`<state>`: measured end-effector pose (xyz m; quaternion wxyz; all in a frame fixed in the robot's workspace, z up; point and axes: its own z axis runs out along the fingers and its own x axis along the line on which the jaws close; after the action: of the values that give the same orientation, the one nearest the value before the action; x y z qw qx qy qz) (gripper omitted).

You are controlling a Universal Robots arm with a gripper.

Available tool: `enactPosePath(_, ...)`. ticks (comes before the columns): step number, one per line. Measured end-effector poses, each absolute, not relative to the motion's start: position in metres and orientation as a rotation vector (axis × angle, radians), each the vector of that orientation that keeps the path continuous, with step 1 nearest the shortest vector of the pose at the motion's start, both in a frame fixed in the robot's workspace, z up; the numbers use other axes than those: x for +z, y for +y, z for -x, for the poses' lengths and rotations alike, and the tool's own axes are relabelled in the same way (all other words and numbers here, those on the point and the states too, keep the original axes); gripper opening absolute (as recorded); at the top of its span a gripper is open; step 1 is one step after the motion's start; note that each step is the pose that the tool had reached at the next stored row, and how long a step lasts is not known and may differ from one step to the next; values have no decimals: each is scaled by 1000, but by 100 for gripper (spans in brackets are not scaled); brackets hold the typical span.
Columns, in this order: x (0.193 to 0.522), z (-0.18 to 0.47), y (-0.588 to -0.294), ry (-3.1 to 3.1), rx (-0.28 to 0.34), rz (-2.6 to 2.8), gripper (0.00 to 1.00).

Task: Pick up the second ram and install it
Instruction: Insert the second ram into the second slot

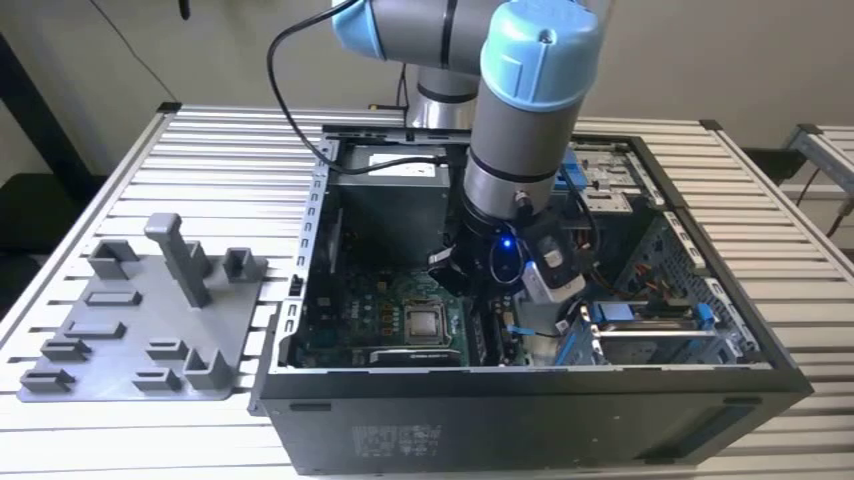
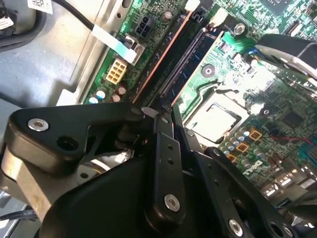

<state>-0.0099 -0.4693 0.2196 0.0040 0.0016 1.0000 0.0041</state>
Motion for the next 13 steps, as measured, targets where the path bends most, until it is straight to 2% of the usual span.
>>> enactPosePath(13,216,10,-470,3133,12,-47,14)
